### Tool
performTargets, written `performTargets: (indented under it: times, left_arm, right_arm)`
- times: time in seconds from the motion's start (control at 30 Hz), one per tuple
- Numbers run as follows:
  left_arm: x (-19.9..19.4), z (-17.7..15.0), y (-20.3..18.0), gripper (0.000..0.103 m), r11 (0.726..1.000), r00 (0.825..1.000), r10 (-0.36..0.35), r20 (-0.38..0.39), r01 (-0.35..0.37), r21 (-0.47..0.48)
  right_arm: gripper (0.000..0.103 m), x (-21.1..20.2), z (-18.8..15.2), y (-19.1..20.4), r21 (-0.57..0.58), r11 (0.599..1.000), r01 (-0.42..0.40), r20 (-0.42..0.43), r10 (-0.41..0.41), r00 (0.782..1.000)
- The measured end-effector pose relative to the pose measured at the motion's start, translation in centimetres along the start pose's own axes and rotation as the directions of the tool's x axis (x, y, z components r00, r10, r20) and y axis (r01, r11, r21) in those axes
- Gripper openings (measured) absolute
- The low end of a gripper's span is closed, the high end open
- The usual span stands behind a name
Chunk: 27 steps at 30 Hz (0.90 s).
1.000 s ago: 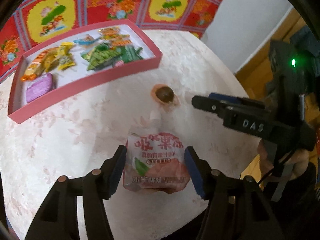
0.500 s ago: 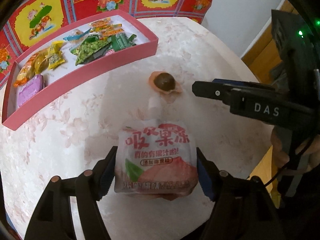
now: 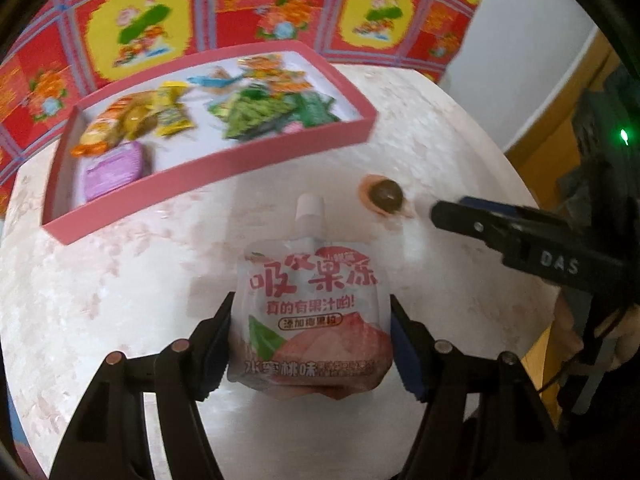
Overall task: Organize snacks
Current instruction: 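Lift the pouch with the left tool while the right tool moves to the brown-topped cup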
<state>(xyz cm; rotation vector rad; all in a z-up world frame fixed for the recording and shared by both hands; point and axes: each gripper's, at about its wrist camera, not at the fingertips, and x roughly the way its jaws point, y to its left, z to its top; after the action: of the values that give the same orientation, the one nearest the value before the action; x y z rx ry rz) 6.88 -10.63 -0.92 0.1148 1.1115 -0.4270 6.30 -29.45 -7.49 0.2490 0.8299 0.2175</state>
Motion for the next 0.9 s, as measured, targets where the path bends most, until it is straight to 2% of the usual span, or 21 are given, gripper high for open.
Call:
performTargets:
  times: [0.23,0.47,0.8,0.9]
  left_arm:
    - [-0.6,0.1,3.2,0.072,0.993,0.996,0.078,0.037,-0.074,-0.087]
    - [-1.0,-0.1,5.0,0.072,0.985,0.991,0.123,0.054,-0.115,-0.132]
    - [-0.6,-0.2,6.0,0.072,0.978,0.988,0.146,0.040,-0.138,-0.156]
    - [-0.4,-0.1,5.8,0.072,0.979,0.987,0.154,0.047,-0.145,-0.146]
  right_arm:
    - [0.054,1.2,0.3,1.6,-0.043,0.999,-0.009,-0.031,0.008,0.999]
    - [0.054,2.2,1.0,3.0,-0.070,0.997,-0.012,-0.031,0.010,0.999]
    - [0.054,3.2,1.4,4.7,-0.147,0.988,0.055,0.005,-0.055,0.998]
    - [0.048,3.3,1.2,4.9,-0.171,0.982,0.082,0.021,-0.079,0.997]
